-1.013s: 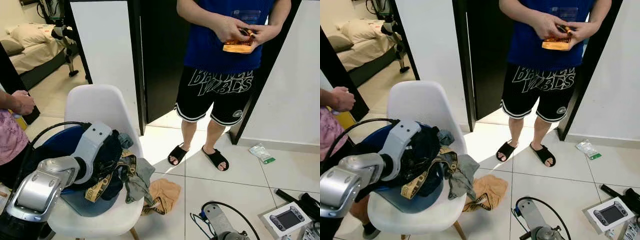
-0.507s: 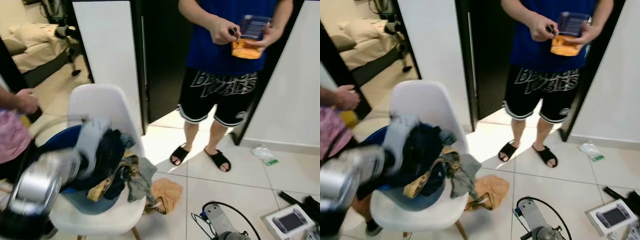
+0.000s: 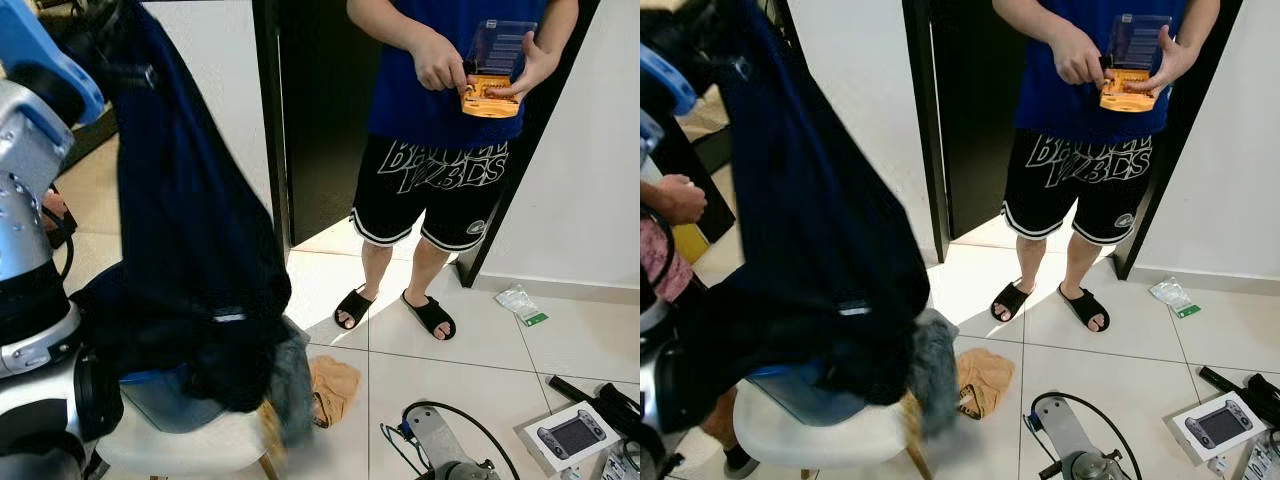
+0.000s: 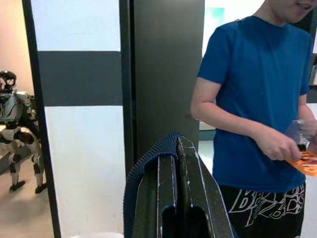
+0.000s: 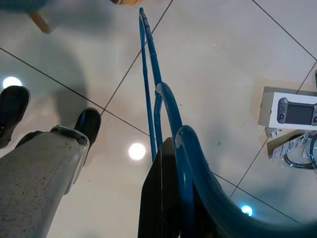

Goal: Hang hanger

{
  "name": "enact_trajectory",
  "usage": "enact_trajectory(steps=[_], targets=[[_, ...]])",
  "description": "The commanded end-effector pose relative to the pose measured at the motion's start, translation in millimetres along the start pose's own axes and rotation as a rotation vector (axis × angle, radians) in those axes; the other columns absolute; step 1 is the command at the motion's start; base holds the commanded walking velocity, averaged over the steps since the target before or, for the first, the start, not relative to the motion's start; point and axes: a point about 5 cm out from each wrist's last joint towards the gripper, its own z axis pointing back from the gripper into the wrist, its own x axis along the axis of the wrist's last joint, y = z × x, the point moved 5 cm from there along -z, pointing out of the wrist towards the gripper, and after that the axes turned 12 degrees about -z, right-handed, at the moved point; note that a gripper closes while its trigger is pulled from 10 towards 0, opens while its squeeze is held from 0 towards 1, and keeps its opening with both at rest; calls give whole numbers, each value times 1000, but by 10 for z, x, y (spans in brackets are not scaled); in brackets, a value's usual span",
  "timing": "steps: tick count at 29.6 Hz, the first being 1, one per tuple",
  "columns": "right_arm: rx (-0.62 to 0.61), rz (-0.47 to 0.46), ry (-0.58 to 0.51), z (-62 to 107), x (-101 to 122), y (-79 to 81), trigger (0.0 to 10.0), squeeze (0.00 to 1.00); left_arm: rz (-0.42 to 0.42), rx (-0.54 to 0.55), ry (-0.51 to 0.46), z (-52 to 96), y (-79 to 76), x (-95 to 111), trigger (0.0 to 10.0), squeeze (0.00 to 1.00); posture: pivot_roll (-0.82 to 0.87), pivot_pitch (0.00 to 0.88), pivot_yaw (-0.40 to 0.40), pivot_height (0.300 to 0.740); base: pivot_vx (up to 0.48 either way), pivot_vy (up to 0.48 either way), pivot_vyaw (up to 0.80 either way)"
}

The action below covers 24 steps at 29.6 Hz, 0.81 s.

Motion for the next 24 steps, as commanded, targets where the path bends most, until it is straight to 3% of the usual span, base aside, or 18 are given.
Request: enact_trajectory(steps=[1,6,9,12,15,17,19,21,23,24], targets=[[5,0,-1,-2,-7,28,10000,0,-97,137,-29,5,264,151,0,0,10,0,18,740,0,0,0],[5,-4,-3,-2,-5,35,10000,0,-225,280,-31,34,487,211,0,0,8,0,19,740,0,0,0],[5,-4,-3,-2,-5,35,10000,0,-225,280,-31,34,487,211,0,0,8,0,19,740,0,0,0],[7,-3,-3,-3,-1,41,10000,0,-338,429,-68,94,691,357,0,0,5,0,21,740,0,0,0],[8,-3,-3,-3,1,41,10000,0,-354,458,-72,108,738,381,0,0,5,0,21,740,0,0,0],[8,-2,-4,-3,2,42,10000,0,-366,492,-18,129,785,272,0,0,8,0,21,740,0,0,0],[9,-1,-4,-3,3,43,10000,0,-356,482,69,143,745,36,0,0,7,0,21,740,0,0,0],[9,-1,-4,-3,3,43,10000,0,-356,482,69,143,745,36,0,0,7,0,21,740,0,0,0],[9,0,-4,-3,4,42,10000,0,-331,466,182,188,686,-296,0,0,7,0,20,740,0,0,0],[9,0,-4,-3,4,42,10000,0,-331,466,182,188,686,-296,0,0,7,0,20,740,0,0,0]])
